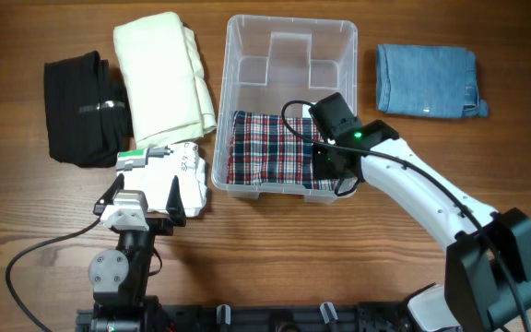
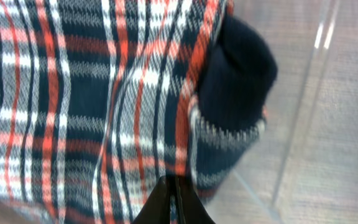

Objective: Pack container
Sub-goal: 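Lower the plaid shirt into the bin's front half and flatten it, then release the plaid shirt and move right gripper to the blue jeans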

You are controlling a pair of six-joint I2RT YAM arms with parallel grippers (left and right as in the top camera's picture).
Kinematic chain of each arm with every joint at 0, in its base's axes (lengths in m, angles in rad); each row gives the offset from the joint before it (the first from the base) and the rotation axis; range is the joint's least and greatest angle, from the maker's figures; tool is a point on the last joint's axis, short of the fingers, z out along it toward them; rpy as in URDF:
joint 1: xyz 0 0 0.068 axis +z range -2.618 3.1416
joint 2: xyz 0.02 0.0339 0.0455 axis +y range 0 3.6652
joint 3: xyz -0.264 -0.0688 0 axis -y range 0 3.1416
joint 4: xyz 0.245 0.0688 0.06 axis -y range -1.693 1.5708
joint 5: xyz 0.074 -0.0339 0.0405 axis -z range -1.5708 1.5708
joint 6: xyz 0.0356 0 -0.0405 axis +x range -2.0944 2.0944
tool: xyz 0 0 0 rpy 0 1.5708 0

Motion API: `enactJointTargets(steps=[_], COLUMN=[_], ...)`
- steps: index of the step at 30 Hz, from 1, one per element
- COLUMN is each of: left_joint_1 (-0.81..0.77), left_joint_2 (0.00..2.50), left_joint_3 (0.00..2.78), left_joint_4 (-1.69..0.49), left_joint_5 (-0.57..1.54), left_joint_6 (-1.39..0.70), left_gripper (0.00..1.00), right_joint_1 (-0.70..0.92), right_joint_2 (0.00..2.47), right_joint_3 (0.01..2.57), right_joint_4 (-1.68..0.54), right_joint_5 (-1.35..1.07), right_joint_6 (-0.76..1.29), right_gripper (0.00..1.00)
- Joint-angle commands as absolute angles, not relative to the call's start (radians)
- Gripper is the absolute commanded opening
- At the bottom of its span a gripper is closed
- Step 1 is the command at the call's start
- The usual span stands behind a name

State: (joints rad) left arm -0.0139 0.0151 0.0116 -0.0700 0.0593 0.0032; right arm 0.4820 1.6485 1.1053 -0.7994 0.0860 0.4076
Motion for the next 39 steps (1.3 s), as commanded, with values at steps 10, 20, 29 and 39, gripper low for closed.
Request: enactJointTargets(steps=[10,20,29,39], left_joint_1=[-0.017,-0.017,-0.017,-0.017], left_joint_2=[0.016,0.016,0.016,0.016], left_joint_3=[0.006,0.006,0.006,0.006], left_joint_4=[-0.070,-0.070,-0.070,-0.070], left_joint_5=[0.078,0.078,0.078,0.078], left_joint_6=[0.019,0.019,0.019,0.019], left_gripper=[1.00,1.00,1.00,1.00], right_joint_1=[0.486,0.486,0.485,0.470], right_joint_2=[1.621,1.769,1.809,1.588], right_joint_3=[1.252,1.250,1.258,1.441], right_joint_4=[-0.795,-0.780,-0.797,-0.915], right_joint_5=[0.080,0.163,0.164,0.107], right_joint_6=[0.393,0.396,0.392,0.370], right_gripper=[0.09,0.11,0.11,0.15])
